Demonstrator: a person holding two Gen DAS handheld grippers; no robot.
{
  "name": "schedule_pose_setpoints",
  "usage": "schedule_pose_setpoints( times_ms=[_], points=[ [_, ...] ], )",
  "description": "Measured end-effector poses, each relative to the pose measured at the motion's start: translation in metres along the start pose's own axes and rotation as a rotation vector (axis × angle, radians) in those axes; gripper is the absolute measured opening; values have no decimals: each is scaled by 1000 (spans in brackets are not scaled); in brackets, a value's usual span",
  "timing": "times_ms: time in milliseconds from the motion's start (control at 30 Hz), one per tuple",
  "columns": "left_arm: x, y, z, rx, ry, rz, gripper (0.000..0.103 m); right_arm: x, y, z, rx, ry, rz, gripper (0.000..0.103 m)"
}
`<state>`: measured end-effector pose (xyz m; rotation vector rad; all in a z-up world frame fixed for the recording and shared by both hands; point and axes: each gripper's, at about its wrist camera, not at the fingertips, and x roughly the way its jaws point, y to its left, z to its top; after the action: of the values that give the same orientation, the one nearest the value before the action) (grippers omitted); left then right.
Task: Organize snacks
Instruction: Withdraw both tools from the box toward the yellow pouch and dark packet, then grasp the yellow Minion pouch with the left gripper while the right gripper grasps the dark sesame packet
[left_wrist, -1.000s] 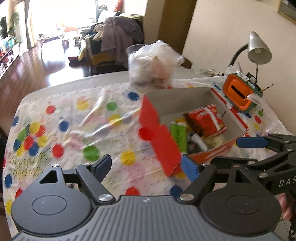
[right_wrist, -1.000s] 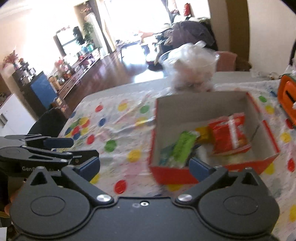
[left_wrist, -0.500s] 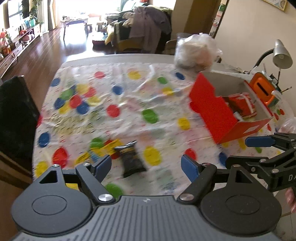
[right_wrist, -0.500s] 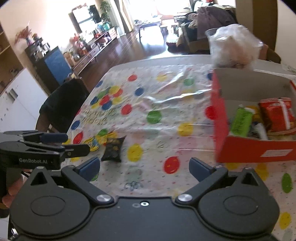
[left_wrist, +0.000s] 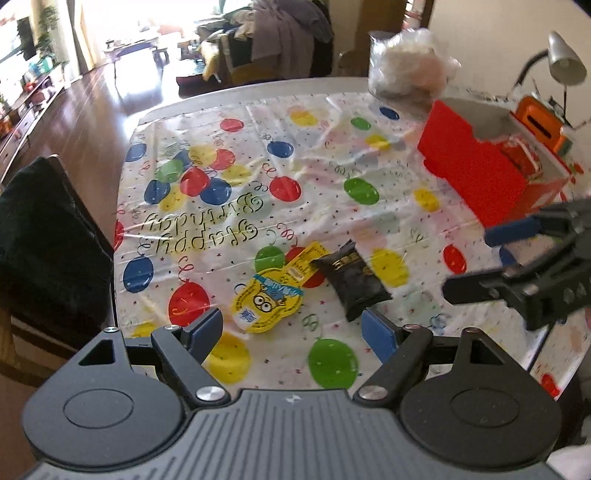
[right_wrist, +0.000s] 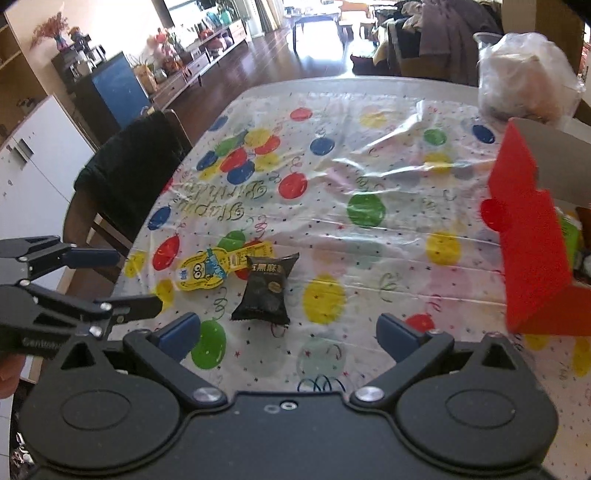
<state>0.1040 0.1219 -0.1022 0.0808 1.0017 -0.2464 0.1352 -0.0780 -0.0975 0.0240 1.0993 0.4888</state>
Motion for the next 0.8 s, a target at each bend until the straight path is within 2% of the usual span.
schedule_pose_setpoints(
  times_ms=[267, 367, 633, 800],
  points=[
    [38, 5, 5, 112, 49, 3, 82, 51, 3, 18, 2, 75, -14, 94],
    [55, 7, 9, 139, 76, 10, 82, 69, 5, 23, 1, 115, -34, 83],
    [85, 7, 22, 221, 136, -1, 82, 102, 15, 36, -24, 204, -54, 73],
    [97, 8, 24, 241, 157, 13, 82, 111, 22, 38, -49, 226, -58, 62]
  ],
)
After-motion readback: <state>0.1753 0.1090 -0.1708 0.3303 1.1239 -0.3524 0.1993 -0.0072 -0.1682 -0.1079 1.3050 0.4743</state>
